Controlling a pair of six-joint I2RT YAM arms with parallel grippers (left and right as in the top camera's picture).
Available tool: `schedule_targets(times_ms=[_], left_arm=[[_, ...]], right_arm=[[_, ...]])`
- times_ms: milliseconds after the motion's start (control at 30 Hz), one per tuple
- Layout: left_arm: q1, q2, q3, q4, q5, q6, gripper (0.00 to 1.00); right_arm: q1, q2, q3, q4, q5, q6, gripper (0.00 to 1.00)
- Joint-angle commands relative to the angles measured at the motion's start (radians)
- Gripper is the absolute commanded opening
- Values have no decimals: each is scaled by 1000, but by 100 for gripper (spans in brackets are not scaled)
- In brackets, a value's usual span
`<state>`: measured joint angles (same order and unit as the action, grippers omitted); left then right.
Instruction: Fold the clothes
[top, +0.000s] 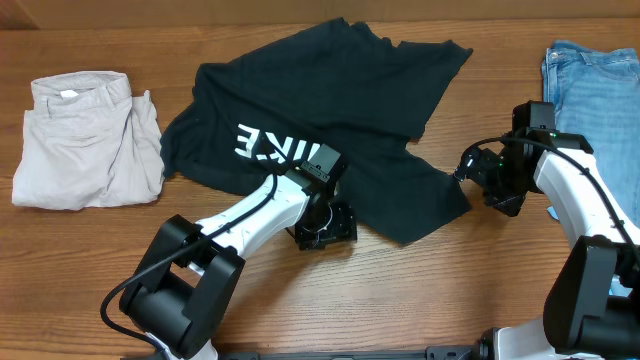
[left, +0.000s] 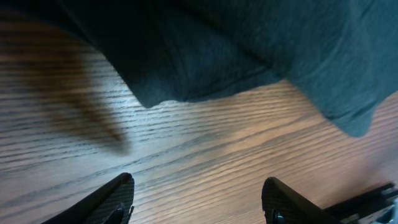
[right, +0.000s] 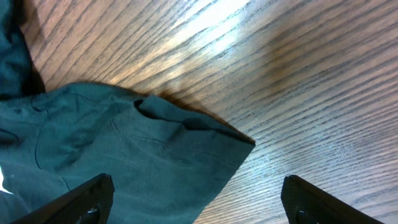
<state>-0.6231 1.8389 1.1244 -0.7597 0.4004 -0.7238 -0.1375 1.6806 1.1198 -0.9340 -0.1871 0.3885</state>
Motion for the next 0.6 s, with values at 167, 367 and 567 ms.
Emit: schedule_targets(times_ms=[167,367,567], left_arm=[[30,3,1,18,-209,-119,70],[32,6,-9,100,-241,-118,58],[34,56,-12,140,-271,-119,54]], right_arm=[[-3,-1,7,2,-10,4,90],[-3,-1,7,2,-10,4,91],[-3,-1,7,1,-10,4,91]])
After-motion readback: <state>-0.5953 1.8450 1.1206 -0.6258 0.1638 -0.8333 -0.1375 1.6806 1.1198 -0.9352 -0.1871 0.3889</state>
